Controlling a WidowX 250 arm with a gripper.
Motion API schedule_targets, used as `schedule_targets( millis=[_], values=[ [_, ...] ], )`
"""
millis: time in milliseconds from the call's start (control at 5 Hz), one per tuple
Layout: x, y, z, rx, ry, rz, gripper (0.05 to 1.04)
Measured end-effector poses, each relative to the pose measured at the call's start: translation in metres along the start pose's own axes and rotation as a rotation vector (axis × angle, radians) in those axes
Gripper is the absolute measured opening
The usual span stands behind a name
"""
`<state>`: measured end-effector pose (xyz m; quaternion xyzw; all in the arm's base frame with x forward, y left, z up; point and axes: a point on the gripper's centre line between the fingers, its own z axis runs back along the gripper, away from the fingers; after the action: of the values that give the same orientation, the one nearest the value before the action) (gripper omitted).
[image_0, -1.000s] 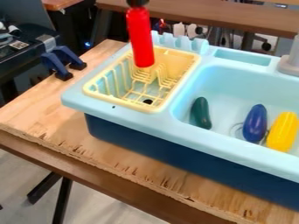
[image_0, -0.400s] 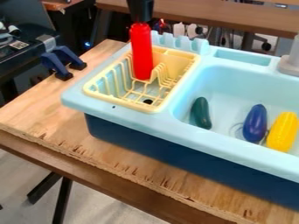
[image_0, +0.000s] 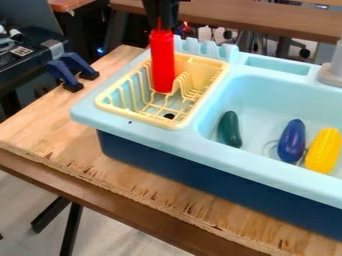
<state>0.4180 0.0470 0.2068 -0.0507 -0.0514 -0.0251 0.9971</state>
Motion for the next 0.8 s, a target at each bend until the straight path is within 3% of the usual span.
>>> schedule_targets(
  millis=[400, 600, 800],
  values=[
    [-0.007, -0.002, 0.026, 0.008, -0.073, 0.022, 0.964],
    [-0.009, -0.008, 0.025, 0.041, -0.047, 0.033, 1.008],
    [-0.022, -0.017, 0.030, 0.156, 0.024, 0.044, 1.005]
  ],
)
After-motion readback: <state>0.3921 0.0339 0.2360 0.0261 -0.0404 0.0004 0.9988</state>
